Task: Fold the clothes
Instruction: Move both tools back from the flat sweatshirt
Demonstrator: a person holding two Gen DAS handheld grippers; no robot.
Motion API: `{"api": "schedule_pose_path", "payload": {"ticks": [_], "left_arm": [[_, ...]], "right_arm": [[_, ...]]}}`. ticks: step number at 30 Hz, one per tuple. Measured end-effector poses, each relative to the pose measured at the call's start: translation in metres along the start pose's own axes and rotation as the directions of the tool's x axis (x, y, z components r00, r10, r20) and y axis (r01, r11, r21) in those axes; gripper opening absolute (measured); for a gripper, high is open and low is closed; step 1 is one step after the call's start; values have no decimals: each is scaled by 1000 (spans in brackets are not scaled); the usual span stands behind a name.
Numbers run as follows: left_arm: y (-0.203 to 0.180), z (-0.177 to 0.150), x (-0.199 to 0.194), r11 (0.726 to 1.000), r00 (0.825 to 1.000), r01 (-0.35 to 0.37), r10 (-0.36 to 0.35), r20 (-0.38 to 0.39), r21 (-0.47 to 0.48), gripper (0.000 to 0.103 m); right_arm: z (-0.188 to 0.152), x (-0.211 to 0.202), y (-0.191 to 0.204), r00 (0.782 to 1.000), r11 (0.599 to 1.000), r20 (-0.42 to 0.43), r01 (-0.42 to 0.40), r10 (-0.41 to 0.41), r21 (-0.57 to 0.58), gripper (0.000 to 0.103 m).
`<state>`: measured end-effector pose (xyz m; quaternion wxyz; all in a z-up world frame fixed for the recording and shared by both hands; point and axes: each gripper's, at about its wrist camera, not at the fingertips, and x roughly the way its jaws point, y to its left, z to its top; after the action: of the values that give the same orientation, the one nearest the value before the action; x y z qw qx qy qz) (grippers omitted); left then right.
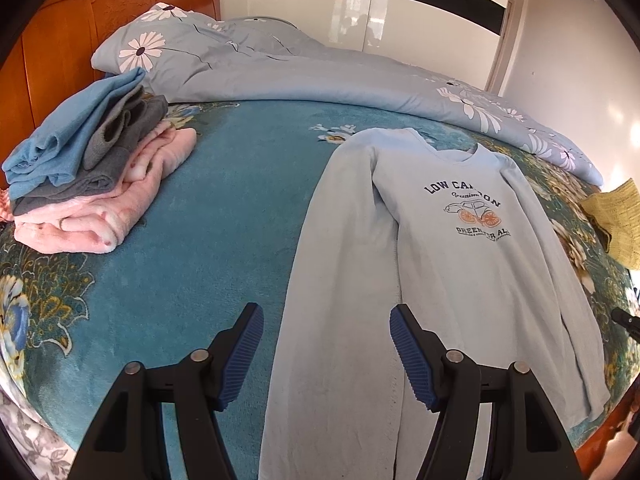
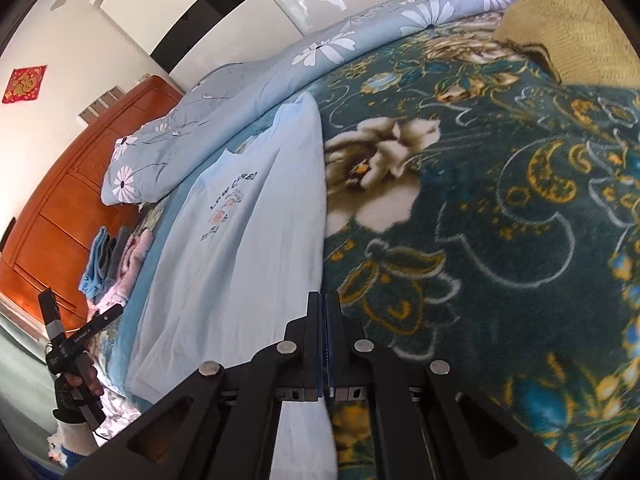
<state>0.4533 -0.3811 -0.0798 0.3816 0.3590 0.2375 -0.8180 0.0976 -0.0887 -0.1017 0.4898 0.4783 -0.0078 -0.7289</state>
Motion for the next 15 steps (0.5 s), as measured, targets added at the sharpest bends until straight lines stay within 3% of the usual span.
{"api": "schedule_pose_path", "payload": {"ticks": [4, 10, 11, 12, 13, 14, 15], "left_arm": [[1, -2, 6, 1000, 1000, 1, -1, -13, -11, 69], [-2, -2, 10, 1000, 1000, 4, -3, -25, 11, 69], [-3, -2, 10, 1000, 1000, 4, -4, -23, 16, 69], [-3, -2, 9, 1000, 1000, 3, -3, -21, 20, 69], [-3, -2, 9, 1000, 1000, 0, 0, -20, 21, 69], [-2, -2, 9, 1000, 1000, -2, 2, -19, 20, 69], [-2, -2, 9, 1000, 1000, -2, 3, -19, 18, 69]], "right_arm": [[9, -10, -5, 999, 999, 14, -38, 38, -12, 4], [-16, 12, 15, 992, 988, -98, -97, 86, -122, 6], [-19, 15, 13, 989, 987, -110, -107, 94, -116, 14], [-21, 18, 11, 988, 988, -116, -111, 98, -105, 31], [-23, 21, 8, 988, 990, -117, -110, 99, -92, 39], [-25, 23, 5, 988, 991, -119, -109, 100, -78, 47], [-26, 24, 3, 987, 991, -118, -115, 106, -65, 47]]}}
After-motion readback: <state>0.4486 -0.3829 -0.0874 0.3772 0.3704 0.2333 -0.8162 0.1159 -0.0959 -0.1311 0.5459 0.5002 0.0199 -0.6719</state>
